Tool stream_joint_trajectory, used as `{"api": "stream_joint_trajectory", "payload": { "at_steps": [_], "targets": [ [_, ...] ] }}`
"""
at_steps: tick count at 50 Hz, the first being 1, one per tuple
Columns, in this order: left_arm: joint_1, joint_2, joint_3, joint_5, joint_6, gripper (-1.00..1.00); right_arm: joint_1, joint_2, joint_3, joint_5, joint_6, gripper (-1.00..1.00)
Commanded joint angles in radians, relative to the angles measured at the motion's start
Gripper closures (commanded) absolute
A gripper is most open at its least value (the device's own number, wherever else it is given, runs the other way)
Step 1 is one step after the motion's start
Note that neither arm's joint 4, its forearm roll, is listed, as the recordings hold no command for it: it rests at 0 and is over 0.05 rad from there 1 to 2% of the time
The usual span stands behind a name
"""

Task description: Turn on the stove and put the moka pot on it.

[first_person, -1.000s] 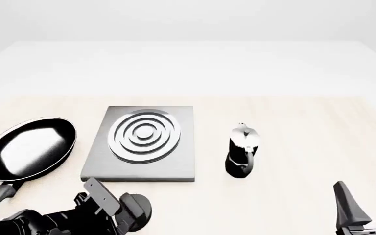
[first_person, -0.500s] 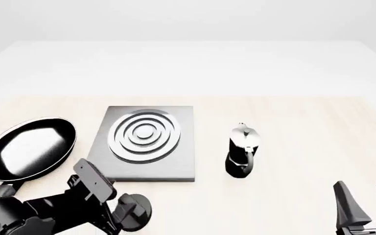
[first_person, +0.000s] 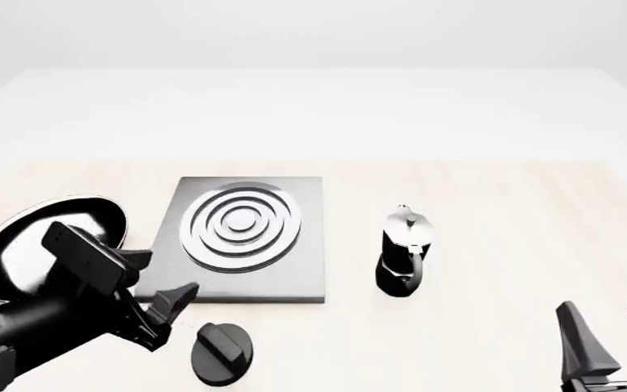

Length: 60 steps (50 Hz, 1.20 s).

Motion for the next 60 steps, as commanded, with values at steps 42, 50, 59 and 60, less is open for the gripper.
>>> {"api": "stream_joint_trajectory", "payload": {
  "at_steps": [42,50,59,60],
  "targets": [
    [0.08,-0.174,0.032,-0.014,-0.03,-1.0,0.218,0.926,-0.627,0.046,-0.019,-1.0],
    [0.079,-0.177,0.029,-0.011,-0.027,-1.0,0.274,1.038,-0.652,0.09,0.096,-1.0],
    [0.076,-0.181,0.039,-0.019,-0.031,-1.0,0.327,1.082,-0.651,0.139,0.182,-1.0],
    [0.075,-0.178,0.041,-0.023,-0.032,-1.0,0.322,1.071,-0.644,0.146,0.172,-1.0]
  ]
}}
